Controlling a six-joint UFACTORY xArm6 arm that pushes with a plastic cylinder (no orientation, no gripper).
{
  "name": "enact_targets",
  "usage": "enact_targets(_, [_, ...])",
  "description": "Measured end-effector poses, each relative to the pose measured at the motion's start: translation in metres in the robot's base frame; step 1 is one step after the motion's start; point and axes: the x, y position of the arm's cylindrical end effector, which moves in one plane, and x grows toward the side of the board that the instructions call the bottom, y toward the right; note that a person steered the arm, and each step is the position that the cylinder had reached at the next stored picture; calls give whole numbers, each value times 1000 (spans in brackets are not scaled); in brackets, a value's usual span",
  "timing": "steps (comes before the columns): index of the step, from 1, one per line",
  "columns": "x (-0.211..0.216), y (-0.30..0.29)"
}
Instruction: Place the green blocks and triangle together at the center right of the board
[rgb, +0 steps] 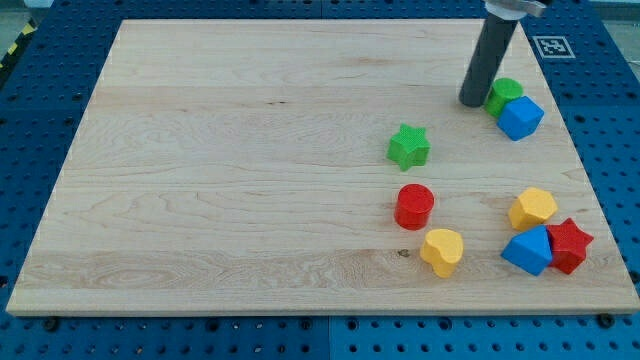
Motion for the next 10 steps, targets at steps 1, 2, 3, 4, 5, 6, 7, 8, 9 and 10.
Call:
enact_targets(1, [0,-97])
enact_targets(2, [12,-195])
enact_targets(3, [78,-190])
enact_targets(4, [92,-126])
enact_targets(5, [92,-57])
enact_targets(6, [92,-16])
enact_targets(7, [92,1])
enact_targets(8, [87,-4])
enact_targets(9, [79,-28])
enact_targets(10, [65,-47])
